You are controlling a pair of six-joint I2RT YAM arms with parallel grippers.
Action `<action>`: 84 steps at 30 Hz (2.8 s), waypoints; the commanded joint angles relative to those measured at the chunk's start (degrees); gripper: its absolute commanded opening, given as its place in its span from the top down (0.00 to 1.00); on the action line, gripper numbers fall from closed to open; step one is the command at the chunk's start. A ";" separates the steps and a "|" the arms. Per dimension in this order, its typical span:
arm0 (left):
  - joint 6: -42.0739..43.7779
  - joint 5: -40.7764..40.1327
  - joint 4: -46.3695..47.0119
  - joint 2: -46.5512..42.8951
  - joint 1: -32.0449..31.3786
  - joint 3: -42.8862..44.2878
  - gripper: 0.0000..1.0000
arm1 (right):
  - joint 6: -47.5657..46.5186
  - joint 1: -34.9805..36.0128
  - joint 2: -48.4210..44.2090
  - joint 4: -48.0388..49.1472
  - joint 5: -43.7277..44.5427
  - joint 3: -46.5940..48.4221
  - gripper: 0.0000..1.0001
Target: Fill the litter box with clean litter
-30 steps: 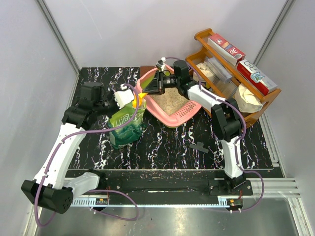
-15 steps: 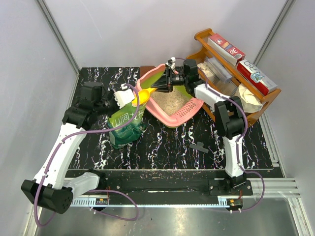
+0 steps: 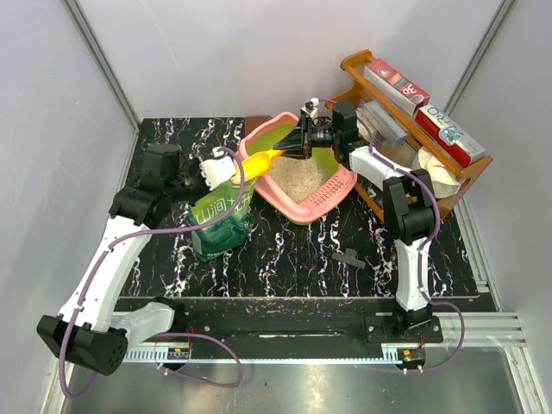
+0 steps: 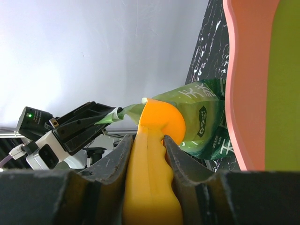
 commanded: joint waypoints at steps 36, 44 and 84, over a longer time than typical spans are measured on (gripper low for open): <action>-0.20 -0.60 6.27 -0.56 0.10 2.14 0.97 | -27.53 -9.49 -10.28 -28.78 35.21 7.38 1.00; -0.12 -0.25 6.27 -0.74 0.01 1.26 0.97 | -29.46 -7.56 -10.80 -28.96 36.62 5.36 1.00; -1.43 0.54 7.76 -3.37 0.19 -3.05 0.98 | -65.85 4.93 -21.71 -44.34 15.27 18.81 1.00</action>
